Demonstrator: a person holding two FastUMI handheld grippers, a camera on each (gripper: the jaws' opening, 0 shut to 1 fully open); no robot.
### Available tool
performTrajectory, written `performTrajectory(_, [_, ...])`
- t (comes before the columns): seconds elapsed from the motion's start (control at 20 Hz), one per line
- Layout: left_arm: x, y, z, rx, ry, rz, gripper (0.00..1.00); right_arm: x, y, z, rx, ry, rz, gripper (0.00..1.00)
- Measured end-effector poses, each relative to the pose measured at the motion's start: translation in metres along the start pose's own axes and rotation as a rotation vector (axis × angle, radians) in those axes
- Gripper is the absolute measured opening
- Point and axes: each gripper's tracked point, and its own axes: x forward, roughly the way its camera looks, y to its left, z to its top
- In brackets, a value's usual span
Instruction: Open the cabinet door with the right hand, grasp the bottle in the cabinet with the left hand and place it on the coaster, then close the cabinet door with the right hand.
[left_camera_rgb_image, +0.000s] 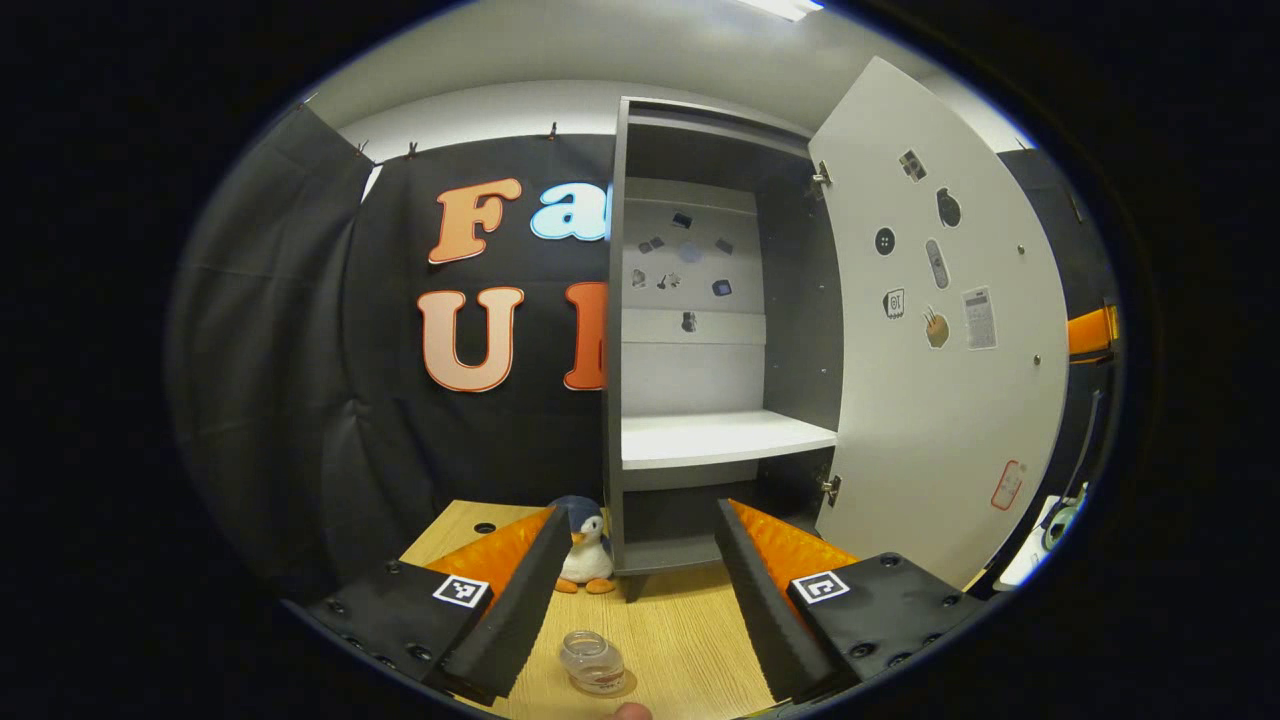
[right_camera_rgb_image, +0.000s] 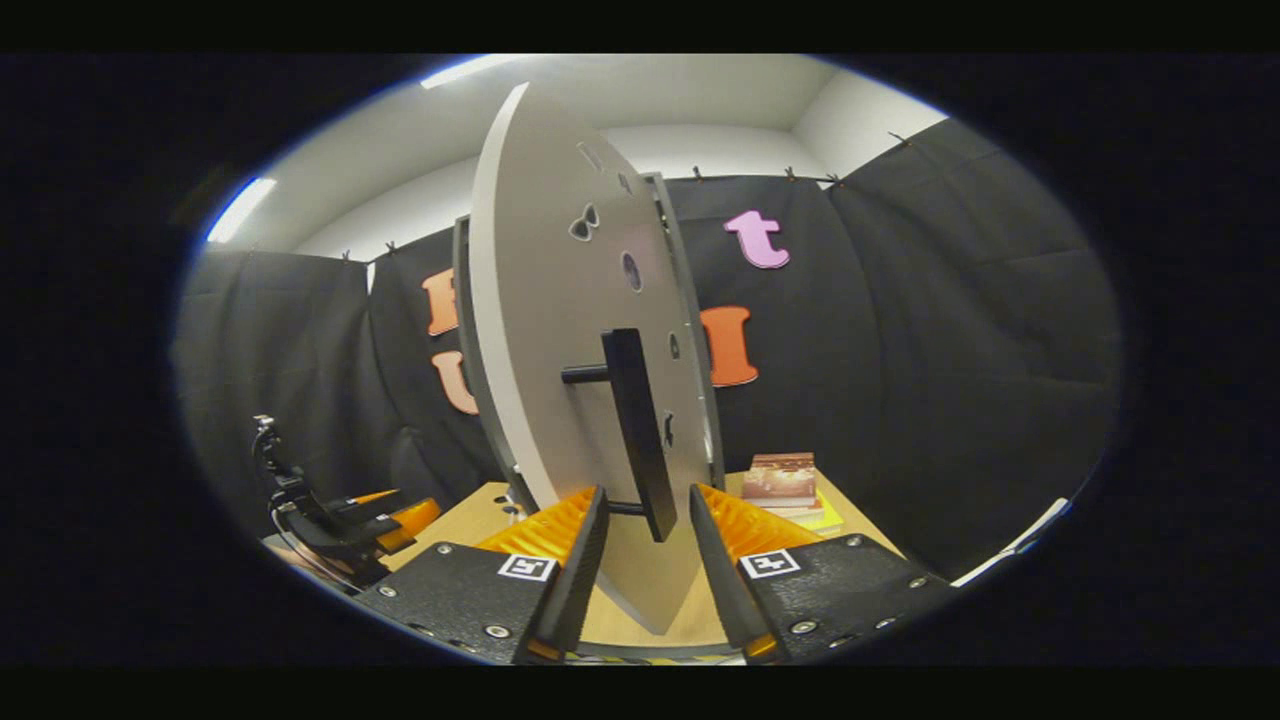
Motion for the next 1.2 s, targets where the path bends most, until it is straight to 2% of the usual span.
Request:
performTrajectory(0.25, [-0.003, 0.017, -0.004, -0.018, 0.015, 0.024, 0.94, 0.034, 0.047, -0.008, 0.004, -0.003, 0.075, 0.53])
performTrajectory(0.3, [-0.004, 0.021, -0.005, -0.020, 0.017, 0.031, 0.94, 0.040, 0.057, -0.009, 0.003, -0.002, 0.094, 0.54])
performTrajectory(0.35, [-0.003, 0.027, -0.006, -0.022, 0.020, 0.040, 0.94, 0.048, 0.066, -0.011, 0.003, 0.002, 0.114, 0.59])
performTrajectory(0.45, [-0.002, 0.038, -0.006, -0.029, 0.022, 0.058, 0.94, 0.065, 0.089, -0.013, 0.009, 0.006, 0.153, 0.54])
performTrajectory(0.5, [-0.002, 0.044, -0.005, -0.031, 0.022, 0.068, 0.94, 0.074, 0.091, -0.012, 0.008, 0.001, 0.163, 0.52])
performTrajectory(0.55, [-0.003, 0.049, -0.004, -0.032, 0.019, 0.076, 0.94, 0.080, 0.090, -0.012, 0.009, -0.002, 0.160, 0.58])
performTrajectory(0.75, [0.005, 0.076, -0.002, -0.033, 0.014, 0.117, 0.94, 0.094, 0.101, -0.012, 0.004, -0.005, 0.176, 0.60])
performTrajectory(0.8, [0.008, 0.083, 0.000, -0.039, 0.010, 0.124, 0.95, 0.096, 0.104, -0.012, -0.006, -0.006, 0.185, 0.66])
performTrajectory(0.85, [0.010, 0.088, -0.001, -0.044, 0.010, 0.132, 0.95, 0.098, 0.107, -0.012, -0.015, -0.007, 0.191, 0.68])
performTrajectory(0.9, [0.013, 0.094, -0.003, -0.049, 0.011, 0.140, 0.94, 0.101, 0.109, -0.012, -0.021, -0.008, 0.196, 0.65])
performTrajectory(1.2, [0.034, 0.124, -0.004, -0.089, 0.011, 0.170, 0.94, 0.116, 0.117, -0.011, -0.034, -0.041, 0.188, 0.73])
